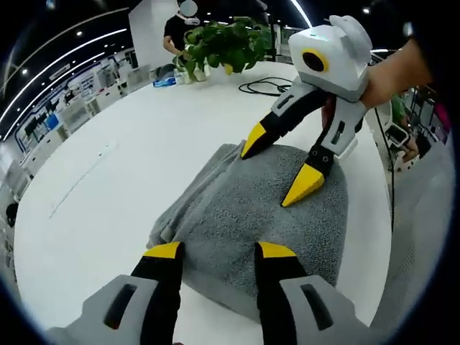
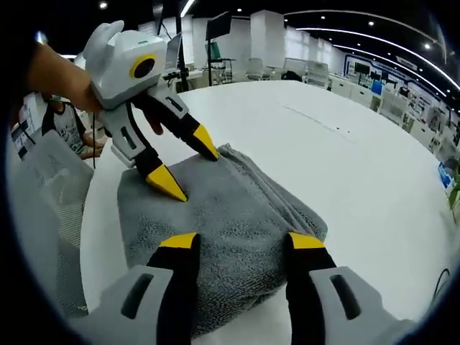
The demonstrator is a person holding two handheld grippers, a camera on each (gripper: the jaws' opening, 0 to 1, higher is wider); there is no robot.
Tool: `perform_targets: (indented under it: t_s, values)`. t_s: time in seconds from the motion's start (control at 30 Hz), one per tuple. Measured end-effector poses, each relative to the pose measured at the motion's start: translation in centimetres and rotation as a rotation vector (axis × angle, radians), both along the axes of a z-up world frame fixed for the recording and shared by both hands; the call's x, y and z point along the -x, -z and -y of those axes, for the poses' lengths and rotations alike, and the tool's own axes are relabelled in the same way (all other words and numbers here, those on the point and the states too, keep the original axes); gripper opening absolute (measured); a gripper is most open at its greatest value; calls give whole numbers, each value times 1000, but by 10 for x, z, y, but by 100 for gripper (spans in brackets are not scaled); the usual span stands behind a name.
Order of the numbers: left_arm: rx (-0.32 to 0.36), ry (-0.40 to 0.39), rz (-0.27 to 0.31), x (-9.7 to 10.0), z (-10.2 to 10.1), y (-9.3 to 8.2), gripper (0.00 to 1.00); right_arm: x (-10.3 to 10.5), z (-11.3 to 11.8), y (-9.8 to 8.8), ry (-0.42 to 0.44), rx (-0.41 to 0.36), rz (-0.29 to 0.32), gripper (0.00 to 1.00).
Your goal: Fold the towel on the table until its edges align and the towel forms a compact rectangular stack.
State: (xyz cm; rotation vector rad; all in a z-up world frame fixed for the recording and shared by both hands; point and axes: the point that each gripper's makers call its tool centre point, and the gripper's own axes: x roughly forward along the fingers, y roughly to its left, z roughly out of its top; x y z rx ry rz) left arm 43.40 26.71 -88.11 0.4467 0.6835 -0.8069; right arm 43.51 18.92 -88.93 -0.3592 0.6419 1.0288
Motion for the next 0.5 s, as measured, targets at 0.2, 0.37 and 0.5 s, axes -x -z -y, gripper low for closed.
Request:
perform_targets:
  t_s: [0.2,0.37,0.5]
  values:
    - [99,-26,18,7,1,-20,54,18,0,-21,-39,-59,103,43]
    - [161,56,31,28,10,-32,53,34,4,-23,-75,-67,147,26]
    - [133,120,6,55,11,-24,34,31,15,-21,-37,-64,151,12]
